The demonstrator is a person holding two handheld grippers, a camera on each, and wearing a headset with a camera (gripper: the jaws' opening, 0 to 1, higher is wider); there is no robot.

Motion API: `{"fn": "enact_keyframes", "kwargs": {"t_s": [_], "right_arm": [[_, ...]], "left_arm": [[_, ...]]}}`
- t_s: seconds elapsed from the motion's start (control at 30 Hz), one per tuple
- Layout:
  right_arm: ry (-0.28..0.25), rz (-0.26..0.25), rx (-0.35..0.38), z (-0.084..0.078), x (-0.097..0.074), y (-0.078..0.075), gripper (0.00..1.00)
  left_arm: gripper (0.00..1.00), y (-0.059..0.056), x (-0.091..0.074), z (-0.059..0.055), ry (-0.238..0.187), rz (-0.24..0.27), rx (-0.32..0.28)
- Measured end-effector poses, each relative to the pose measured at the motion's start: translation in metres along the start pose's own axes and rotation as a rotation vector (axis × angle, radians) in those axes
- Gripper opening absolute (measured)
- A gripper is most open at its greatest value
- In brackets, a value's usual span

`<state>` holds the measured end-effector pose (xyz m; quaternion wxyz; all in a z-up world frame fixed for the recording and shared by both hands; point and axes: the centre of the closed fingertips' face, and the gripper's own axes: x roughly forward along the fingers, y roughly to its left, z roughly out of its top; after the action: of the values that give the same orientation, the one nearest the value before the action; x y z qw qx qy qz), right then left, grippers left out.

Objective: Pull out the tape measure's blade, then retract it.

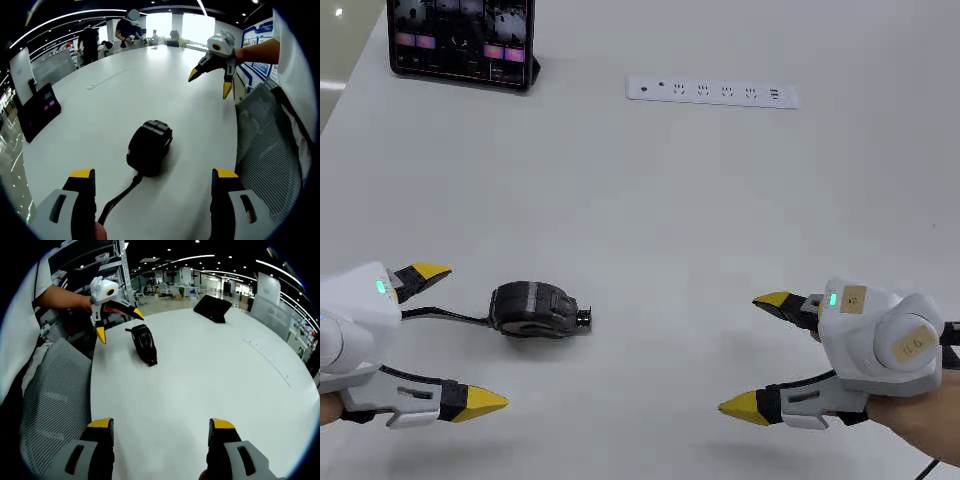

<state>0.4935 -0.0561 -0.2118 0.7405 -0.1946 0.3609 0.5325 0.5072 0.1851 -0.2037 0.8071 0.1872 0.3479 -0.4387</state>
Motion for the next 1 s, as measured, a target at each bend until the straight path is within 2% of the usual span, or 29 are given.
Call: {"fn": "enact_keyframes", "kwargs": {"t_s": [0.67, 0.73, 1.0], "right_arm": [[0.014, 0.046, -0.084, 0.022, 0.019, -0.006, 0.75], [0.008, 0.048, -0.085, 0.024, 0.019, -0.007, 0.75], [0.003, 0.055, -0.093, 0.028, 0.023, -0.009, 0.75]], "left_arm": [[0.81, 0.009, 0.017, 0.012, 0.065, -0.039, 0.064], [0.78, 0.009, 0.018, 0.014, 0.063, -0.044, 0.070], [0.69, 0.013, 0.025, 0.011, 0.104, -0.064, 0.069]]}}
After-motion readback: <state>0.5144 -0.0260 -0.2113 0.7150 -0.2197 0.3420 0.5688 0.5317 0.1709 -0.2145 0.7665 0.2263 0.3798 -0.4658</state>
